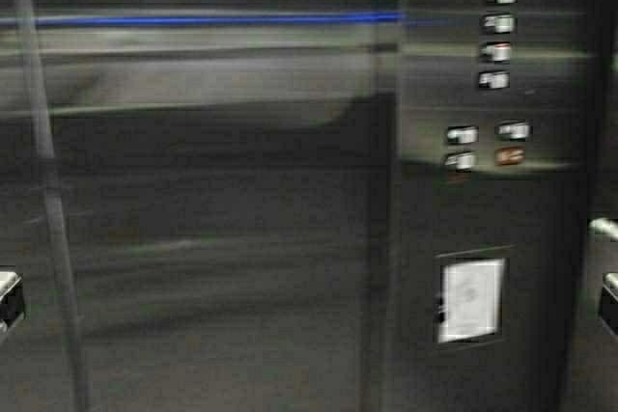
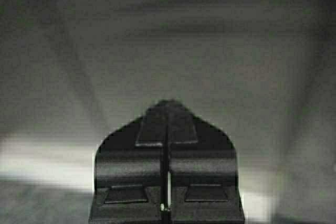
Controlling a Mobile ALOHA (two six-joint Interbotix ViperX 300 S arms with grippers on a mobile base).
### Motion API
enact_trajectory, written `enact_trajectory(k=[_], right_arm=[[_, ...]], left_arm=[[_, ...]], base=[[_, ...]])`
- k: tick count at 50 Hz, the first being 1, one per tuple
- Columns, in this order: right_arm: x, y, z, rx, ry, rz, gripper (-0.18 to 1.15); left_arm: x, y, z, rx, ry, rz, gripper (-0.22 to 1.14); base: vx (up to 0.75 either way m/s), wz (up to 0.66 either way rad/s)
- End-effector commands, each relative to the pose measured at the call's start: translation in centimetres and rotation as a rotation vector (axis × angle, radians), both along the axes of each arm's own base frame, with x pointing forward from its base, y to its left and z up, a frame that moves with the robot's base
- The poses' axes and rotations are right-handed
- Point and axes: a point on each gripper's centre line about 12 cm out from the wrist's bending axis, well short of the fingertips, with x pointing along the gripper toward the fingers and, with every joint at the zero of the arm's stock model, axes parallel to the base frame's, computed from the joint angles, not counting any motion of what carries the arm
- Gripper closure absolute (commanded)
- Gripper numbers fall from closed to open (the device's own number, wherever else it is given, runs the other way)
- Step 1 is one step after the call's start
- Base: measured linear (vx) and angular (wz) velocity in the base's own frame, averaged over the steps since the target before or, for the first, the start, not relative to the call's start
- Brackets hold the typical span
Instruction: Navigate to elevator, push the call button, then enter the elevator
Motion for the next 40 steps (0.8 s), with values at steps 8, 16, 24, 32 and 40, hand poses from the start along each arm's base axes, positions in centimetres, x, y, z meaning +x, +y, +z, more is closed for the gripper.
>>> enact_trajectory(k=[8, 16, 24, 32, 40], right_arm=[[-0.1, 0.1, 1.3, 0.017, -0.034, 0.003, 0.91], [0.1, 0.2, 0.5, -0.003, -0.019, 0.008, 0.91], [0.2, 0.3, 0.4, -0.005, -0.015, 0.008, 0.91], [0.2, 0.2, 0.2, -0.008, -0.012, 0.009, 0.91], [0.5, 0.3, -0.2, -0.018, -0.006, 0.011, 0.91]], left_arm=[[0.9, -0.2, -0.5, 0.001, 0.030, 0.004, 0.89], [1.5, -0.3, -1.3, 0.011, 0.067, 0.004, 0.89], [1.6, -0.3, -1.2, 0.012, 0.064, 0.004, 0.89], [1.8, -0.4, -0.9, 0.001, 0.057, 0.005, 0.89], [1.6, -0.3, -0.8, -0.004, 0.052, 0.005, 0.89]], base=[[-0.25, 0.39], [-0.27, 0.31], [-0.28, 0.14], [-0.24, 0.05], [-0.23, 0.00]])
